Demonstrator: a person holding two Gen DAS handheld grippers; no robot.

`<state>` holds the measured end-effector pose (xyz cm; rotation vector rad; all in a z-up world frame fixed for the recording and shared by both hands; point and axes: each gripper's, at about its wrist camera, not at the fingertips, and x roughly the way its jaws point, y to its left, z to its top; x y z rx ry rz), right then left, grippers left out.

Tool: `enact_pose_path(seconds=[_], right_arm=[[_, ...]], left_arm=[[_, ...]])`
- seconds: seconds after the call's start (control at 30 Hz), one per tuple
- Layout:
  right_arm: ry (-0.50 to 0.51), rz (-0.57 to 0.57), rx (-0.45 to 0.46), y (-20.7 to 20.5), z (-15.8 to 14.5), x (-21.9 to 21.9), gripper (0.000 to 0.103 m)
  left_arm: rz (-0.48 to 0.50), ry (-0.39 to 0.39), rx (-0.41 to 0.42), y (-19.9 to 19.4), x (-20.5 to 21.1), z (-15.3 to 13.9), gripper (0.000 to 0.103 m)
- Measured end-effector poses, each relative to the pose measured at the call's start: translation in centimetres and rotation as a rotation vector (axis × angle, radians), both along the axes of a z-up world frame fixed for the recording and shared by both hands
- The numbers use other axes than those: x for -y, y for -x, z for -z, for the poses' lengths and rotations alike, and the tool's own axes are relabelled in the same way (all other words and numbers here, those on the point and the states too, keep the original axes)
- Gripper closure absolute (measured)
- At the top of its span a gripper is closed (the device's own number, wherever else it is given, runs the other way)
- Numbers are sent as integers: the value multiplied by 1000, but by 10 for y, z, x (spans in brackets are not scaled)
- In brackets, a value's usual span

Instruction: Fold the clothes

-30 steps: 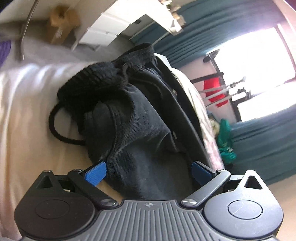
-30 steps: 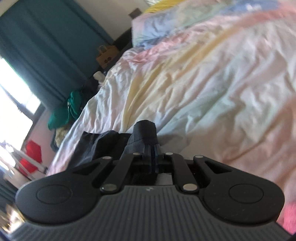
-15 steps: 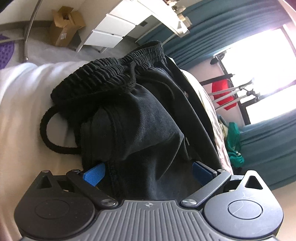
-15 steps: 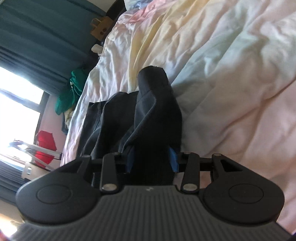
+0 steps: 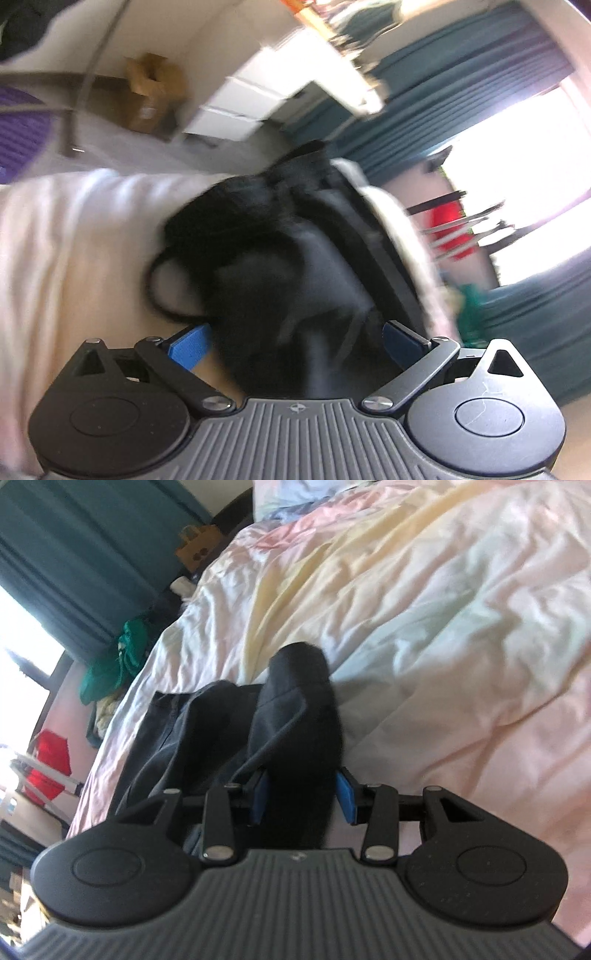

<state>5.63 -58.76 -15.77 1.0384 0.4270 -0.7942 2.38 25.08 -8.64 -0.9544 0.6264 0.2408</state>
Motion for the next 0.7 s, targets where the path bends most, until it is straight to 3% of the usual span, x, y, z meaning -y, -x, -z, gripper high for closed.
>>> enact_pose_path(seconds=[0.07, 0.17, 0.27, 0.37, 0.43, 0.57, 0.7], right_arm=[[-13, 14, 9, 5, 0, 2, 60], [-38, 12, 30, 12, 1, 4, 60], [-68, -17, 84, 15, 4, 8, 60], [-97, -67, 102, 10, 9, 10, 58], [-94, -103, 84, 3, 12, 9, 57], [-17, -148, 9, -13, 10, 4, 49], [-2, -146, 18, -19, 14, 6, 46]], left_arm=[[-2, -26, -42, -3, 3, 1, 5], [-6, 2, -80, -11, 0, 7, 5], [-13, 92, -109, -15, -10, 22, 7], [-14, 152, -60, -16, -18, 28, 11], [-22, 182, -29, -18, -22, 31, 25], [-16, 205, -43, -31, -23, 37, 38], [-22, 193, -44, -37, -22, 39, 59]])
